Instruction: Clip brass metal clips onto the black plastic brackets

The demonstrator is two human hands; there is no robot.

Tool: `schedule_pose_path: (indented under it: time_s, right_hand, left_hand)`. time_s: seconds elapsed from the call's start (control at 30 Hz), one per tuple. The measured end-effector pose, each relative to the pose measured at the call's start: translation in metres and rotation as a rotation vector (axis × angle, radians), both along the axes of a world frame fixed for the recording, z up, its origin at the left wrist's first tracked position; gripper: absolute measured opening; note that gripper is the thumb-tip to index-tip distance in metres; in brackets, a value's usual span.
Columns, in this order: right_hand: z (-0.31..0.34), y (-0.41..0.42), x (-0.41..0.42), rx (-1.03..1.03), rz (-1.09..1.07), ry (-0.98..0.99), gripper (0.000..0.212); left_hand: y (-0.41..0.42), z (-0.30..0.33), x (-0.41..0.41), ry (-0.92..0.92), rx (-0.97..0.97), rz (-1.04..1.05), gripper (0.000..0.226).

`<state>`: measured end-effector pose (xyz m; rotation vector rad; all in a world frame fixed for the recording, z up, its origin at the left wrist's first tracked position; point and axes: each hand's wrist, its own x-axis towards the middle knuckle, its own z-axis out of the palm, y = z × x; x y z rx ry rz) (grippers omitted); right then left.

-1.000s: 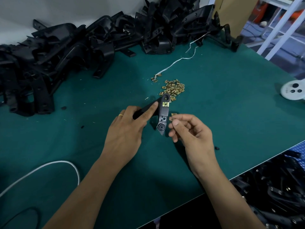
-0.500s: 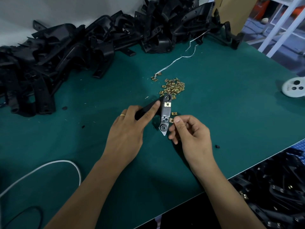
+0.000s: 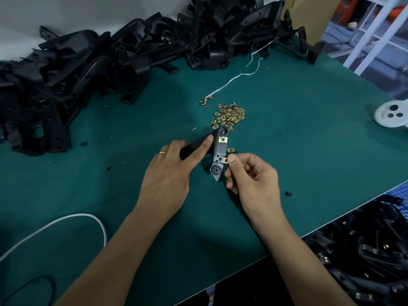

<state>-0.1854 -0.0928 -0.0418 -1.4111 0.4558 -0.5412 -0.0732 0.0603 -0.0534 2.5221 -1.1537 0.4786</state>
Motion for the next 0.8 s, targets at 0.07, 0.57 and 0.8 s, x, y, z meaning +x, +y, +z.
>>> schedule_pose_path:
  time_s: [0.07, 0.57, 0.8]
  right_hand:
    - [0.0, 0.004, 0.004, -0.012, -0.055, 0.02, 0.026]
    - [-0.003, 0.039, -0.011, 0.152, 0.068, -0.059, 0.03]
    - [0.01, 0.023, -0.022, 0.178, -0.014, -0.013, 0.015]
  left_hand:
    - [-0.001, 0.001, -0.001, 0.0, 0.005, 0.032, 0.094]
    - [0.001, 0.015, -0.013, -0.089, 0.107, 0.112, 0.088]
    - [-0.002, 0.024, -0.025, -0.099, 0.125, 0.017, 0.096]
